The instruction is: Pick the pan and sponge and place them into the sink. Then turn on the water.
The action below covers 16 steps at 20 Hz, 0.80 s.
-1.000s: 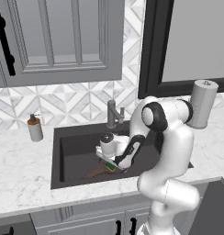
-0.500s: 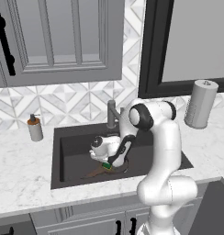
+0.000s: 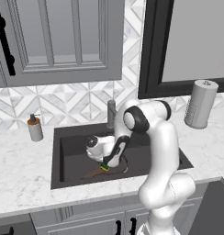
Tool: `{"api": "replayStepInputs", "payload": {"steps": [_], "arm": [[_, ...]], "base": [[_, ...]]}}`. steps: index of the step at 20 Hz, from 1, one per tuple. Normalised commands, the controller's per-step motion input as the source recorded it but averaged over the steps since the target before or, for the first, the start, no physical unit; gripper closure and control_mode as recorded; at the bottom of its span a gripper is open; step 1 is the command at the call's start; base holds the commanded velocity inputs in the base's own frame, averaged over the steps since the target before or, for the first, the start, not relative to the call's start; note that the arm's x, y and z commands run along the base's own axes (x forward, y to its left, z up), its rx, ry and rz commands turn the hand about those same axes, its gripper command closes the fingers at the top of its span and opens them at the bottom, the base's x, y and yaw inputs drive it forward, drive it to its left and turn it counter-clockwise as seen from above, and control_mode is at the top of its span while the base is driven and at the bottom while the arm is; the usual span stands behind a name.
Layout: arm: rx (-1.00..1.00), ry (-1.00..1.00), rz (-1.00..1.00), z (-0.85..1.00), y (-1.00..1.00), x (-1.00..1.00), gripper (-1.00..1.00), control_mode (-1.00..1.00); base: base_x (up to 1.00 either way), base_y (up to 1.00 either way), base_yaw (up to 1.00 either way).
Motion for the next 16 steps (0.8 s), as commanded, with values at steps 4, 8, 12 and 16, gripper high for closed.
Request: {"api": "replayStepInputs", "payload": {"steps": [4, 8, 12, 16], "arm": [[0.00, -0.09, -0.05, 0.93, 0.29, -0.11, -1.00, -1.00], [-0.01, -0.09, -0.01, 1.00, 0.50, -0.25, -1.00, -1.00], [-0.05, -0.07, -0.01, 1.00, 0.57, -0.43, -1.00, -1.00], [-0.08, -0.05, 0.00, 1.00, 0.42, -0.49, -1.00, -1.00]], "base": [[0.00, 0.00, 0.00], [0.00, 0.00, 0.00], [0.00, 0.00, 0.00], [0.00, 0.00, 0.00]]}}
